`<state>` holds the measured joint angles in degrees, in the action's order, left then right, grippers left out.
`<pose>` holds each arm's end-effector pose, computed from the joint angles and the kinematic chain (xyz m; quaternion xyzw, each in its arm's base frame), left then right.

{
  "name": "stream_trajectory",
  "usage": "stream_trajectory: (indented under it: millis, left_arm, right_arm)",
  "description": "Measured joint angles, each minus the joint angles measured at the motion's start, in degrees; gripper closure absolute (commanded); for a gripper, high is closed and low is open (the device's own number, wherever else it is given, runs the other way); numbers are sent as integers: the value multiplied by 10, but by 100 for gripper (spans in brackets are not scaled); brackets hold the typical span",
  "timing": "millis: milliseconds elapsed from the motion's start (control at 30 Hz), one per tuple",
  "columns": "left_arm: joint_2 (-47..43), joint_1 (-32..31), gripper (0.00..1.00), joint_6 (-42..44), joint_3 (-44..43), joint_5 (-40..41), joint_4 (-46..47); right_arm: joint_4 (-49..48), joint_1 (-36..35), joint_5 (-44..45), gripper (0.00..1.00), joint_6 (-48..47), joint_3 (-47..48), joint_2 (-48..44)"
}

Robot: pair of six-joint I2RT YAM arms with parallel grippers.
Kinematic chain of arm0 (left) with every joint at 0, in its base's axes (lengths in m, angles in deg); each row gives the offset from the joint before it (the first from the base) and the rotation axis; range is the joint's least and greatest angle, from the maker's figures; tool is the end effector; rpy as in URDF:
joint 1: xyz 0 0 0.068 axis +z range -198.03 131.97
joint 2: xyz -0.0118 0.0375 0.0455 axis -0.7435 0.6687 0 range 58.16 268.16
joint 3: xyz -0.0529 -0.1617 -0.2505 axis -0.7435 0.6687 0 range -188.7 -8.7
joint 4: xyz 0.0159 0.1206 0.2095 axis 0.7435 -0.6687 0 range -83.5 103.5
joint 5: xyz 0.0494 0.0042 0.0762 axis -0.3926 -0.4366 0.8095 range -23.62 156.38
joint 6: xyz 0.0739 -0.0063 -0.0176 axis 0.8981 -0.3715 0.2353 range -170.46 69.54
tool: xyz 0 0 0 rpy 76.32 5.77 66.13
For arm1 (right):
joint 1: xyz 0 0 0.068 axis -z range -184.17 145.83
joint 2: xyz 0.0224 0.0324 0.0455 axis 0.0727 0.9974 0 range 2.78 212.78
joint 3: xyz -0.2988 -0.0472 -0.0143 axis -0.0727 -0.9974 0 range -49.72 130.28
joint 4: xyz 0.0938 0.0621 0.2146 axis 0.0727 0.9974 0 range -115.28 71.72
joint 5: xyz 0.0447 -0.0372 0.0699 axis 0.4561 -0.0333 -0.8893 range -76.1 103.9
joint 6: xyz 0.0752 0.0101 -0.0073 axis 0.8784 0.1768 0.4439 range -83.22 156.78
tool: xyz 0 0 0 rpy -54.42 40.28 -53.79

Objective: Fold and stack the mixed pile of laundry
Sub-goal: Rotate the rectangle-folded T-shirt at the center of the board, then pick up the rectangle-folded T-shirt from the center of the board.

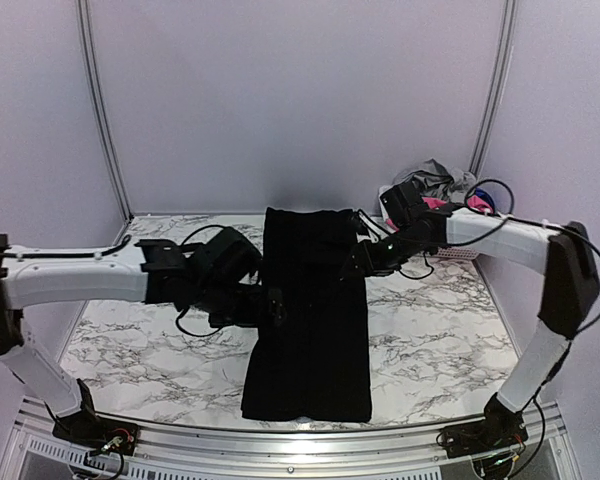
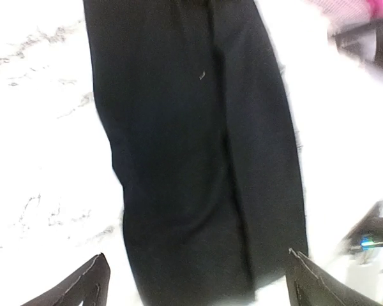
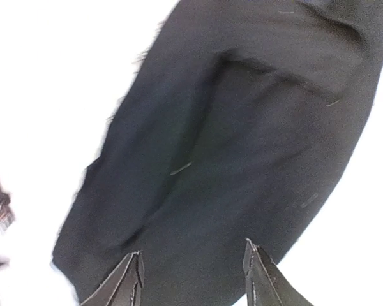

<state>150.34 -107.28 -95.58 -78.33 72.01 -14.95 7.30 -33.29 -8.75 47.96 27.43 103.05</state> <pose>0.1836 -0.2962 0.2700 0.0995 0.9364 -0.2350 0.2410 0.3180 0.2057 0.2604 -0.2033 0.9164 0.2758 0.2068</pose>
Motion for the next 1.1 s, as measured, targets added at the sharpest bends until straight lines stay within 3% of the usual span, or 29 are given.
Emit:
stream_trajectory:
  millis: [133,233,467,700,1100]
  left_arm:
    - [-102,-3,2,-51,86,-7,45]
    - [-126,-22,18,-87,156,-13,63]
    - [-175,-91,38,-181,292,-21,78]
    - [-197,-117,54,-244,343,-23,131]
    - [-97,-143,65,-282,344,-48,223]
  right_arm:
    - [-21,-82,-12,50,80,-130,-160]
    - [-26,-138,-10,49,159,-247,-254]
    - [-27,-194,23,50,313,-433,-404]
    - [-98,-235,24,51,387,-508,-398]
    - [-174,-266,24,56,451,-567,-386]
